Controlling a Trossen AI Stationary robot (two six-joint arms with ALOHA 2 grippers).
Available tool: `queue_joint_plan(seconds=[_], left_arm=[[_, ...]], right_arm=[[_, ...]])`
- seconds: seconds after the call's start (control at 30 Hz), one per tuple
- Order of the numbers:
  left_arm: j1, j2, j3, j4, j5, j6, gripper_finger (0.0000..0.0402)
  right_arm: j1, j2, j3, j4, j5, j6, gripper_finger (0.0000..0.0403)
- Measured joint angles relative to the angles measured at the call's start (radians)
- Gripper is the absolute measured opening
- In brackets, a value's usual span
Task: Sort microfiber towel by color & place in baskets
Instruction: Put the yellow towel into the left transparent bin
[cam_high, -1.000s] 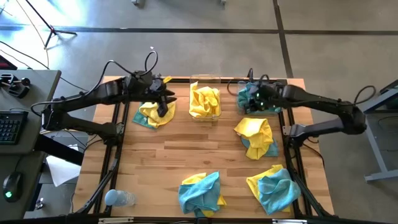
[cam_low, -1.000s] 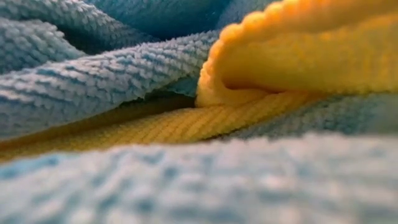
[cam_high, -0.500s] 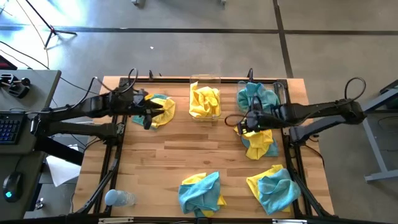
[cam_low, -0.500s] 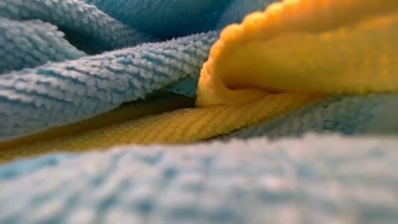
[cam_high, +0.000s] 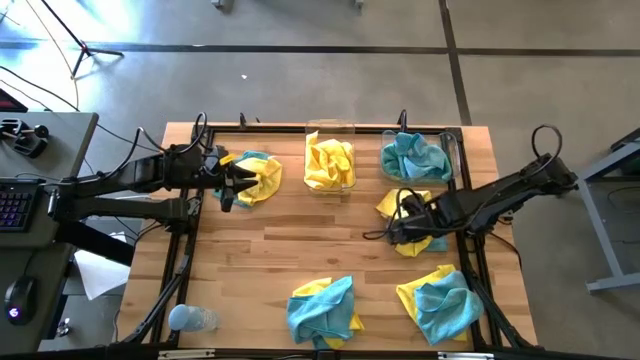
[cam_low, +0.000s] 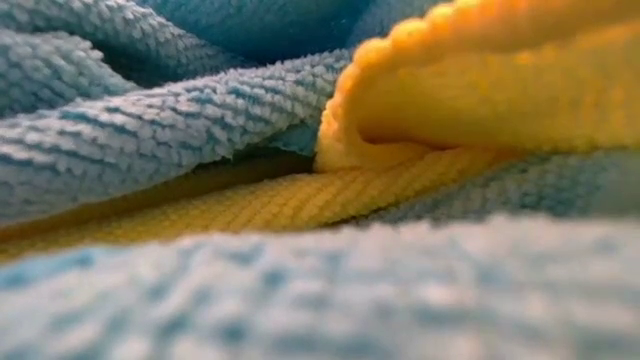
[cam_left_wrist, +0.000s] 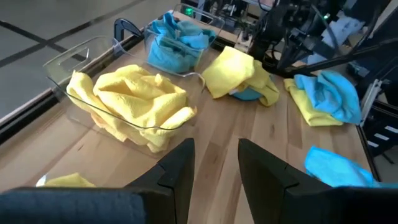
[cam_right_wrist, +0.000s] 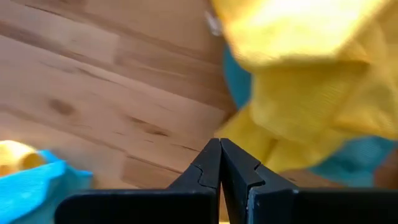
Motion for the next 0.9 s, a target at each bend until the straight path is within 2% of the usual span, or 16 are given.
queue_joint_plan(seconds=[0.17, 0.27, 0.43, 0.57, 0.73, 0.9], left_arm=[[0.000, 0.002, 0.000, 0.000, 0.011, 0.003, 0.0113], [0.000, 0.002, 0.000, 0.000, 0.011, 0.008, 0.0113], [0.000, 0.005, 0.000, 0.000, 0.011, 0.009, 0.0113], [0.000, 0.004, 0.000, 0.000, 0.011, 0.009, 0.0113], [0.000, 0.004, 0.000, 0.000, 0.011, 0.009, 0.0113], [0.000, 0.004, 0.000, 0.000, 0.014, -0.010, 0.0113]], right_arm=[[0.008, 0.004, 0.000, -0.081, -0.002, 0.094, 0.0001], [0.005, 0.004, 0.000, -0.107, 0.017, 0.165, 0.0020], [0.005, 0.004, 0.000, -0.133, 0.117, 0.215, 0.0092], [-0.010, 0.004, -0.016, -0.194, 0.136, 0.258, 0.0161], [-0.051, 0.004, -0.108, -0.096, 0.155, 0.301, 0.0229], [-0.093, 0.005, -0.237, 0.096, 0.159, 0.327, 0.0255]])
